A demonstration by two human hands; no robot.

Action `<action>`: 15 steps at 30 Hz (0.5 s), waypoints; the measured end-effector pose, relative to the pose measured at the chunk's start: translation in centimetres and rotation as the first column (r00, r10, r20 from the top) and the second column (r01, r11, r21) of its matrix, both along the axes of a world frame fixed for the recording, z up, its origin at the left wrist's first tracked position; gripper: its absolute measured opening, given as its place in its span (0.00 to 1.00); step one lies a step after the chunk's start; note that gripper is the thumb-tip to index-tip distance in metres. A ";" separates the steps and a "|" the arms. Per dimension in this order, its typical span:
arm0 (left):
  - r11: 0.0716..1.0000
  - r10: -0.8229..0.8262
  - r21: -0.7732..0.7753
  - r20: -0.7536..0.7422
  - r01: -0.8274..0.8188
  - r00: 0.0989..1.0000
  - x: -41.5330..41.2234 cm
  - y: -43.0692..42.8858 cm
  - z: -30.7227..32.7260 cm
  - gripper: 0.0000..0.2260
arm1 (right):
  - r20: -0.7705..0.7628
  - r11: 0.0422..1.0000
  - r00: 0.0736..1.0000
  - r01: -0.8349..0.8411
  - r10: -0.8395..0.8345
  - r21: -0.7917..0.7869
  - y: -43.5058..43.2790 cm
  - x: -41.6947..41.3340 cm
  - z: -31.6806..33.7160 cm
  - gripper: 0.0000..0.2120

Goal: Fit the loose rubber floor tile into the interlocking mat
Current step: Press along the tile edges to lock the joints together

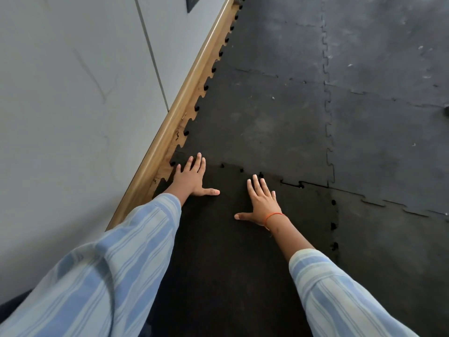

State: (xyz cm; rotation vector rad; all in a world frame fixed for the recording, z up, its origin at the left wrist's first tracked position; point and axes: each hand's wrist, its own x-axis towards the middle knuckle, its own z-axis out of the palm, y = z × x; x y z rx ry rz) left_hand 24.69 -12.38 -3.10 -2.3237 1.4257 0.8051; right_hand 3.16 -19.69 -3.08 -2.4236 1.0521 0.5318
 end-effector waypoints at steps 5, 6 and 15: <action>0.960 -0.256 -0.140 -0.074 0.244 0.964 -5.1 -1.7 0.2 0.37 | -0.032 0.992 0.992 0.118 -0.120 -0.054 -0.8 -0.7 0.2 0.65; 0.967 -0.238 -0.119 -0.086 0.227 0.967 -5.5 -2.0 -0.1 0.36 | -0.042 0.991 0.991 0.124 -0.126 -0.054 -1.0 -1.0 0.1 0.66; 0.980 -0.173 0.105 0.006 0.171 0.985 -6.4 -3.9 0.9 0.37 | -0.103 0.988 0.983 0.151 -0.155 -0.043 -1.4 -0.7 0.0 0.69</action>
